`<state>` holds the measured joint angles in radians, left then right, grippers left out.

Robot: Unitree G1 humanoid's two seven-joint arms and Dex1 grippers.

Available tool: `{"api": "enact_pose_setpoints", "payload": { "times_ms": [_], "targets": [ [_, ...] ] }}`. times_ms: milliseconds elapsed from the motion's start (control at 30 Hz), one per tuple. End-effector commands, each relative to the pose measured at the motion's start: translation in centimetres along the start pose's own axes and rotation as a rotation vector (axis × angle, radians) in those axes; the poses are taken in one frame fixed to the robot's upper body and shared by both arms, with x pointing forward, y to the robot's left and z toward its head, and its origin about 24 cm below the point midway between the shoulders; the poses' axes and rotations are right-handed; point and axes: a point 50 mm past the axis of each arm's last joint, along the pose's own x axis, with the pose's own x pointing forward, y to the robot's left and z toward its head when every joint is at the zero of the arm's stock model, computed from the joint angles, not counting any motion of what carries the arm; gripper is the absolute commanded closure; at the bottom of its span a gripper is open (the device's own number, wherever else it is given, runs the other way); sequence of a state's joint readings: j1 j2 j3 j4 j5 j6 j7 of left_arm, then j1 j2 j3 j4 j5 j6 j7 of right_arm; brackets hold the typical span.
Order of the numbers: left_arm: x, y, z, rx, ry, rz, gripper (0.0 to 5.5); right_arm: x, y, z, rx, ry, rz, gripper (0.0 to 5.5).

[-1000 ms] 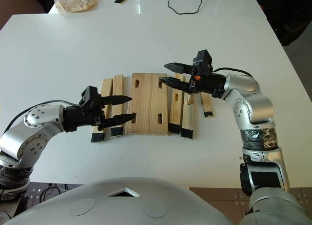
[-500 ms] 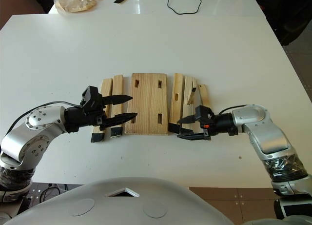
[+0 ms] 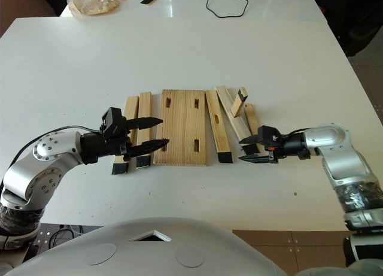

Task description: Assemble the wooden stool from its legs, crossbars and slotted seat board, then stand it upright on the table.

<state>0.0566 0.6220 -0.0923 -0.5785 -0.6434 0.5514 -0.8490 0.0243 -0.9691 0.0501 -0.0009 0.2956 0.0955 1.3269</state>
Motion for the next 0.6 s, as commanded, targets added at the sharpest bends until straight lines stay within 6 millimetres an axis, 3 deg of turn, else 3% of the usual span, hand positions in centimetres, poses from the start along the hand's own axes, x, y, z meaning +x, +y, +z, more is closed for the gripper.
{"api": "enact_pose_setpoints", "payload": {
  "times_ms": [33, 200, 267, 433, 600],
  "targets": [
    [-0.4, -0.3, -0.4, 0.0, 0.0, 0.039, 2.48, -1.5, 0.9, 2.7, -0.02, -0.074, -0.135, 2.98],
    [-0.5, -0.5, -0.7, -0.002, -0.006, 0.072, 2.48, -0.4, 1.0, 2.1, 0.102, -0.011, -0.365, 2.98],
    [-0.5, -0.5, -0.6, 0.001, -0.009, 0.079, 2.48, 0.2, 1.6, 1.8, 0.172, -0.002, -0.404, 2.98],
    [-0.5, -0.7, -0.6, 0.002, -0.01, 0.096, 2.48, 1.0, 3.1, 1.6, 0.292, 0.006, -0.454, 2.27],
    [-0.3, -0.8, -0.8, -0.002, -0.003, 0.102, 2.48, 1.8, 2.8, 0.4, 0.427, 0.054, -0.579, 2.24]
  ]
}}
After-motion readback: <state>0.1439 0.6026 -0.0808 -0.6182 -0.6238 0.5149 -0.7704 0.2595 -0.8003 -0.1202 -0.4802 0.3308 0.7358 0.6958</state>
